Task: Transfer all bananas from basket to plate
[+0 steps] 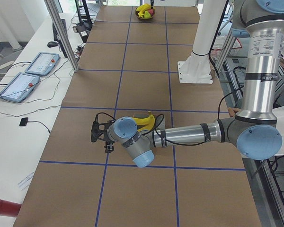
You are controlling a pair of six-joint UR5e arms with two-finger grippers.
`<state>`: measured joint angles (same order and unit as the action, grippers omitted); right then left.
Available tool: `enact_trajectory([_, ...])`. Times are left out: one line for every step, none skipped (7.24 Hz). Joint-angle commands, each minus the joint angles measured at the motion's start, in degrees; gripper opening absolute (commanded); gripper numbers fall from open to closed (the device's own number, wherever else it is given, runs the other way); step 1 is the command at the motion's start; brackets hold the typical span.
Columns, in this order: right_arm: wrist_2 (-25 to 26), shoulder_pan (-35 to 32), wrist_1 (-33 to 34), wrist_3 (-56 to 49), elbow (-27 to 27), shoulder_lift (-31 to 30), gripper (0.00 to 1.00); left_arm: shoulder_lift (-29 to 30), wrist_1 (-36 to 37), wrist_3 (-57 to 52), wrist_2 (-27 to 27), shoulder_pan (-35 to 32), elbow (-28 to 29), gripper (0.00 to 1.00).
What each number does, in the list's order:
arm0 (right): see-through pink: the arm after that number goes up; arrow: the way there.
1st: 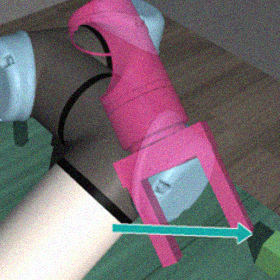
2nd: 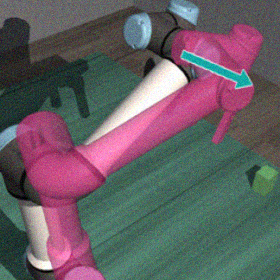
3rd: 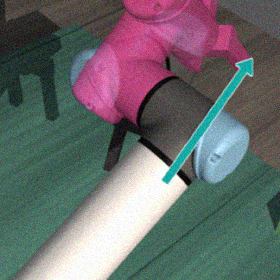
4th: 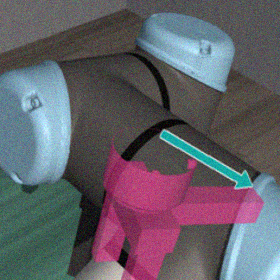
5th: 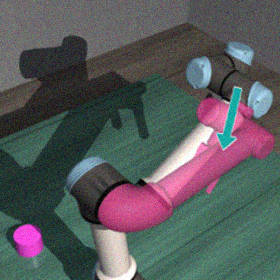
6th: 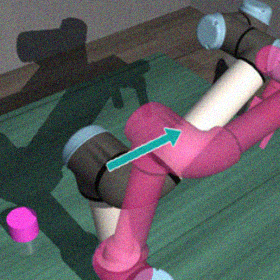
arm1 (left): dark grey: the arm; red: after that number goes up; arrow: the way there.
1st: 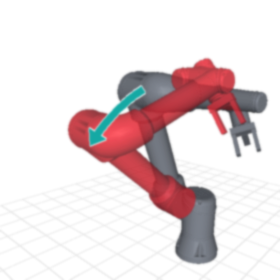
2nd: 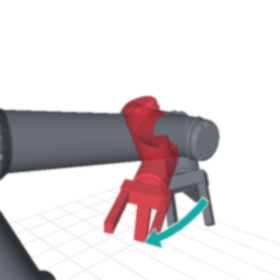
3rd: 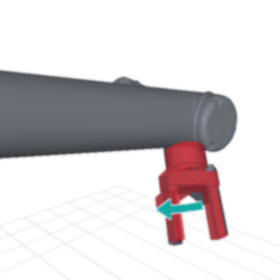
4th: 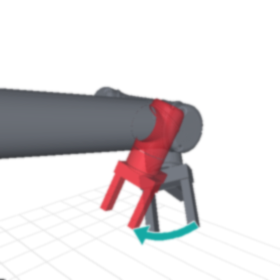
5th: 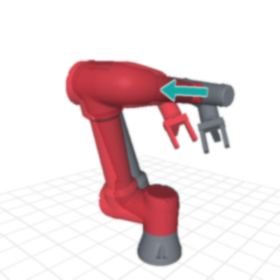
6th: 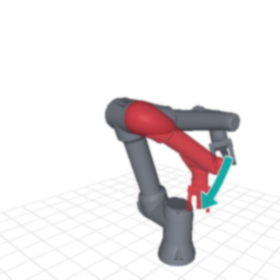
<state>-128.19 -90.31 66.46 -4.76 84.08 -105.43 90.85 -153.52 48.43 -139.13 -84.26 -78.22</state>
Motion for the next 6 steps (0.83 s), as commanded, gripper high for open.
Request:
enact_trajectory([-0.4,0.0,-1.5,-2.6,0.4,0.0,0.00,0.0,0.2,0.3,0.0,0.1,0.0,0.99])
enact_trajectory([-2.7,-0.6,-1.3,-3.4,2.6,-0.2,0.00,0.0,0.4,0.6,0.0,0.1,0.0,0.99])
enact_trajectory([-5.8,-2.6,-0.7,-4.2,5.9,-0.7,0.00,0.1,0.7,0.6,-0.1,0.1,0.0,0.99])
enact_trajectory([-6.9,-2.7,-0.7,-4.1,10.1,-1.9,0.00,0.4,0.8,0.9,-0.3,0.2,0.1,0.99])
enact_trajectory([-6.9,-2.9,-0.6,-3.3,13.5,-2.2,0.00,0.6,1.5,1.9,-0.4,0.2,-0.3,0.99])
enact_trajectory([-8.7,-2.5,-0.6,-2.1,16.3,-1.7,0.00,1.1,1.6,4.5,-0.5,0.3,-0.5,0.99])
